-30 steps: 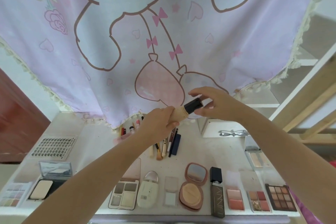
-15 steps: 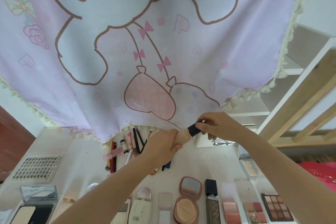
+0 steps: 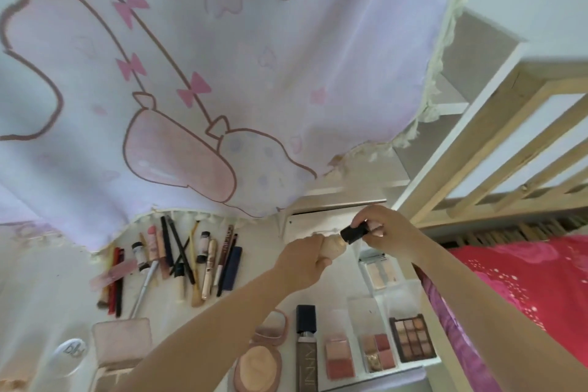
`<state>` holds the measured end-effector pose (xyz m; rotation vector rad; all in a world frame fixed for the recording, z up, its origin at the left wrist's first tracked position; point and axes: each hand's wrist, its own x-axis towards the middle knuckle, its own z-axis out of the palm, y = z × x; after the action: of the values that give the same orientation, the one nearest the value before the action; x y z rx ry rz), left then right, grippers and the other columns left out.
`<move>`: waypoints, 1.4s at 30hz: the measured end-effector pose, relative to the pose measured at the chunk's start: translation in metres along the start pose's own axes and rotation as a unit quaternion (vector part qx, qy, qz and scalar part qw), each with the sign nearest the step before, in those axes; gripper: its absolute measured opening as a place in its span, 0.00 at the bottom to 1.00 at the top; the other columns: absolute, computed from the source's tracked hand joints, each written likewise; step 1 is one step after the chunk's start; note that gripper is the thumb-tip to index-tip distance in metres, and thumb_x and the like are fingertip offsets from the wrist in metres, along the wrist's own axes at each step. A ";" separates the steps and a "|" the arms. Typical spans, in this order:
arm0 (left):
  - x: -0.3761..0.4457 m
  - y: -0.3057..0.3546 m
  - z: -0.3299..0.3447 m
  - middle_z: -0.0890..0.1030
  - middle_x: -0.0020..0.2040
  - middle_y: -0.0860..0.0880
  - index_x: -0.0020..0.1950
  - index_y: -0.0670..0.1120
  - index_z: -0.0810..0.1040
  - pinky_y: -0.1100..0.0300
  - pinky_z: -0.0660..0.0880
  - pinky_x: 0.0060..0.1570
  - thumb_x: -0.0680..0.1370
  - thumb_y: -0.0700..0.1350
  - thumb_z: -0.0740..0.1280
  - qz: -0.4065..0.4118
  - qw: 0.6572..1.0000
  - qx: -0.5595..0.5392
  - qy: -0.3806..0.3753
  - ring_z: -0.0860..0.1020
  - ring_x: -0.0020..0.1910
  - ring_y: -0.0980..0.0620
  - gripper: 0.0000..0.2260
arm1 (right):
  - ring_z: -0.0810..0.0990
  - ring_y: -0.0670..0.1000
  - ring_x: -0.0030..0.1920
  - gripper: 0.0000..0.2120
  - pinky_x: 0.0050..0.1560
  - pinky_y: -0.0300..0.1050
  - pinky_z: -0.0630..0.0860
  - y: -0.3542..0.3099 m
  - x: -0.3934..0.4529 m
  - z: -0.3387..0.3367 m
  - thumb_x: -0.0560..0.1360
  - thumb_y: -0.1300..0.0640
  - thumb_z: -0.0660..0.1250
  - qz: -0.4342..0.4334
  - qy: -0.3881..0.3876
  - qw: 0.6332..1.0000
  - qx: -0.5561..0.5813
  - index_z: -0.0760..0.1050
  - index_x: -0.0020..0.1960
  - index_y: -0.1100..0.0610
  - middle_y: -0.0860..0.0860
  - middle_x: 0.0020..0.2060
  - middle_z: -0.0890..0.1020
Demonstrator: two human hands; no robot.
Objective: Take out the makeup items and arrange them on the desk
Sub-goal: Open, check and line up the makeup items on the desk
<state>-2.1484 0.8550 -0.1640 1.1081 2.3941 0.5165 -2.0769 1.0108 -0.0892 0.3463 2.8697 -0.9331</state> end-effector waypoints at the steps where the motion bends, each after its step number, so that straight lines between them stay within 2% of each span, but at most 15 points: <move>1: 0.008 0.001 0.008 0.74 0.63 0.44 0.68 0.42 0.63 0.56 0.67 0.57 0.80 0.47 0.57 -0.007 1.000 -0.008 -0.011 0.72 0.61 0.44 0.19 | 0.74 0.50 0.46 0.16 0.52 0.41 0.72 0.009 0.003 0.001 0.69 0.73 0.63 0.008 -0.010 1.000 -0.017 0.78 0.51 0.58 0.47 0.41 0.74; 6: 0.039 0.004 0.042 0.74 0.62 0.44 0.65 0.42 0.66 0.57 0.68 0.57 0.79 0.46 0.59 -0.062 0.994 -0.083 -0.037 0.73 0.60 0.45 0.16 | 0.70 0.46 0.45 0.14 0.44 0.30 0.65 0.039 0.021 0.017 0.72 0.69 0.62 -0.009 -0.071 0.995 -0.069 0.77 0.55 0.59 0.48 0.41 0.74; 9: 0.050 0.004 0.056 0.74 0.61 0.45 0.65 0.44 0.67 0.58 0.68 0.58 0.79 0.45 0.60 -0.090 0.986 -0.135 -0.036 0.73 0.60 0.47 0.15 | 0.70 0.46 0.45 0.17 0.43 0.27 0.63 0.053 0.031 0.026 0.72 0.68 0.62 -0.003 -0.086 0.993 -0.079 0.75 0.60 0.59 0.56 0.49 0.78; 12: 0.060 0.005 0.067 0.74 0.62 0.46 0.66 0.45 0.67 0.59 0.68 0.60 0.78 0.44 0.61 -0.112 0.976 -0.184 -0.031 0.73 0.61 0.48 0.16 | 0.75 0.52 0.51 0.19 0.42 0.25 0.62 0.066 0.038 0.032 0.72 0.66 0.63 0.005 -0.093 0.992 -0.086 0.72 0.63 0.57 0.57 0.54 0.76; 15: 0.067 0.007 0.071 0.75 0.63 0.46 0.66 0.45 0.68 0.61 0.67 0.60 0.78 0.43 0.62 -0.129 0.965 -0.227 -0.022 0.73 0.61 0.48 0.17 | 0.75 0.52 0.49 0.18 0.40 0.22 0.62 0.075 0.043 0.035 0.71 0.67 0.64 -0.004 -0.083 0.993 -0.084 0.74 0.60 0.58 0.57 0.52 0.77; 19: 0.069 0.009 0.075 0.75 0.63 0.46 0.66 0.43 0.70 0.67 0.65 0.56 0.77 0.40 0.64 -0.143 0.947 -0.287 -0.010 0.73 0.62 0.49 0.17 | 0.70 0.46 0.42 0.16 0.39 0.22 0.62 0.079 0.044 0.038 0.72 0.64 0.65 -0.025 -0.078 0.993 -0.084 0.75 0.59 0.56 0.54 0.50 0.76; 23: 0.069 0.012 0.080 0.77 0.60 0.45 0.64 0.43 0.73 0.70 0.65 0.52 0.76 0.39 0.65 -0.155 0.935 -0.319 0.002 0.74 0.58 0.50 0.16 | 0.68 0.39 0.36 0.15 0.38 0.22 0.62 0.077 0.039 0.040 0.73 0.60 0.65 -0.041 -0.089 0.991 -0.091 0.74 0.60 0.55 0.47 0.45 0.70; 25: 0.068 0.013 0.079 0.77 0.58 0.45 0.64 0.42 0.72 0.70 0.66 0.50 0.76 0.38 0.64 -0.161 0.936 -0.313 -0.004 0.73 0.55 0.51 0.15 | 0.67 0.36 0.36 0.15 0.38 0.22 0.62 0.076 0.039 0.040 0.73 0.60 0.65 -0.042 -0.089 0.991 -0.093 0.74 0.60 0.55 0.47 0.45 0.69; 26: 0.067 0.013 0.078 0.76 0.58 0.45 0.65 0.41 0.71 0.69 0.67 0.51 0.77 0.37 0.63 -0.162 0.938 -0.306 -0.011 0.73 0.56 0.51 0.16 | 0.68 0.39 0.37 0.15 0.39 0.23 0.62 0.075 0.039 0.040 0.73 0.60 0.65 -0.040 -0.085 0.991 -0.096 0.74 0.60 0.55 0.47 0.45 0.69; 29: 0.056 0.010 0.070 0.70 0.68 0.45 0.71 0.42 0.64 0.62 0.63 0.65 0.78 0.38 0.60 -0.164 0.953 -0.253 -0.022 0.68 0.67 0.48 0.20 | 0.72 0.47 0.44 0.16 0.43 0.32 0.64 0.073 0.038 0.039 0.73 0.59 0.64 -0.044 -0.084 0.988 -0.120 0.73 0.61 0.55 0.47 0.46 0.70; 32: 0.034 0.000 0.058 0.65 0.71 0.47 0.72 0.44 0.62 0.61 0.61 0.68 0.80 0.40 0.58 -0.179 0.966 -0.189 -0.009 0.65 0.69 0.49 0.20 | 0.77 0.54 0.52 0.15 0.49 0.40 0.69 0.069 0.036 0.039 0.72 0.57 0.66 -0.063 -0.035 0.982 -0.175 0.76 0.57 0.59 0.53 0.50 0.78; 35: 0.009 -0.018 0.037 0.69 0.68 0.47 0.69 0.45 0.67 0.58 0.65 0.65 0.80 0.43 0.58 -0.203 0.972 -0.114 0.041 0.69 0.66 0.48 0.17 | 0.82 0.58 0.36 0.13 0.39 0.44 0.78 0.058 0.032 0.050 0.67 0.55 0.62 -0.145 0.064 0.967 -0.198 0.81 0.39 0.63 0.56 0.35 0.82; 37: -0.010 -0.033 0.020 0.71 0.66 0.47 0.67 0.45 0.70 0.57 0.68 0.62 0.80 0.43 0.58 -0.225 0.968 -0.070 0.079 0.71 0.64 0.48 0.16 | 0.81 0.57 0.32 0.15 0.37 0.43 0.78 0.040 0.032 0.063 0.66 0.56 0.58 -0.182 0.068 0.964 -0.180 0.80 0.35 0.64 0.57 0.31 0.81; 40: -0.040 -0.058 0.000 0.73 0.64 0.45 0.65 0.44 0.71 0.53 0.70 0.60 0.79 0.43 0.58 -0.269 0.958 -0.009 0.095 0.72 0.63 0.45 0.15 | 0.81 0.58 0.36 0.14 0.43 0.42 0.73 0.011 0.040 0.092 0.68 0.59 0.58 -0.218 0.036 0.963 -0.153 0.79 0.37 0.64 0.58 0.33 0.81; 42: -0.061 -0.075 -0.009 0.74 0.62 0.43 0.62 0.43 0.73 0.52 0.71 0.57 0.79 0.43 0.58 -0.307 0.947 0.013 0.092 0.73 0.60 0.43 0.14 | 0.78 0.60 0.50 0.13 0.52 0.44 0.69 -0.013 0.049 0.114 0.72 0.61 0.58 -0.203 -0.023 0.969 -0.139 0.79 0.49 0.65 0.60 0.46 0.81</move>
<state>-2.1637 0.7606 -0.1798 0.2812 2.7287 0.3773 -2.1243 0.9424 -0.1820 -0.2967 3.0253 -0.5533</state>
